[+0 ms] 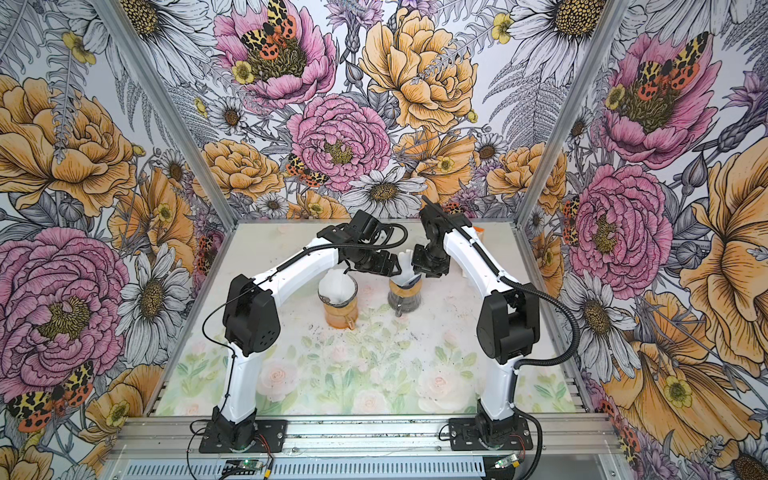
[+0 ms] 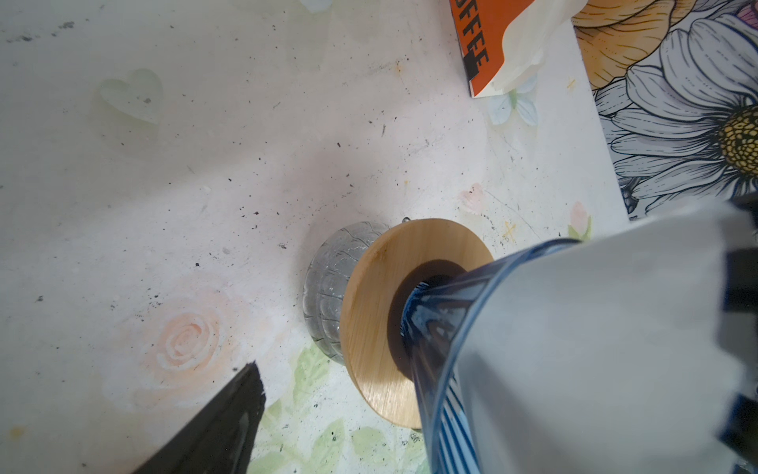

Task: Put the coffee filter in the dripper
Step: 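Press the filter into the dripper with the right gripper while the left holds it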

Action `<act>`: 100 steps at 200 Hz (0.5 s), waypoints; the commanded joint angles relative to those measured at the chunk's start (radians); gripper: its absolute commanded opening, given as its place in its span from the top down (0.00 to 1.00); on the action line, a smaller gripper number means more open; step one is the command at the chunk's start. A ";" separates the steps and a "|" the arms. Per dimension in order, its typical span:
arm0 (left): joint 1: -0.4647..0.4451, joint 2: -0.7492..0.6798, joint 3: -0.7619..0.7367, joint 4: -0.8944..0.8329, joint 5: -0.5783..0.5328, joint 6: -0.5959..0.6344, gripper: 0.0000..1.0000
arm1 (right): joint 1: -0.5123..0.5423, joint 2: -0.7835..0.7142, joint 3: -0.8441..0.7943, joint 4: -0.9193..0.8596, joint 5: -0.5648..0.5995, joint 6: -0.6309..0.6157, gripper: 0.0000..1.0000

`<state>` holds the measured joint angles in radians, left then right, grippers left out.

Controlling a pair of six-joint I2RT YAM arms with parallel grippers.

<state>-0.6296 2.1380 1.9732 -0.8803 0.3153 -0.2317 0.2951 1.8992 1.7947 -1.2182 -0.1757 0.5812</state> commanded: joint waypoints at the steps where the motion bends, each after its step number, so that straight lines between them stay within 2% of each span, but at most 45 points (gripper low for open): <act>1: 0.011 0.016 0.026 -0.011 0.010 0.008 0.18 | -0.004 0.030 0.022 0.032 0.021 -0.018 0.62; 100: 0.011 0.031 0.052 -0.020 0.011 0.004 0.18 | -0.005 0.046 -0.010 0.079 0.030 -0.018 0.61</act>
<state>-0.6296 2.1513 2.0033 -0.8936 0.3153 -0.2317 0.2951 1.9263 1.7943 -1.1660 -0.1753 0.5762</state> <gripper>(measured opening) 0.820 0.390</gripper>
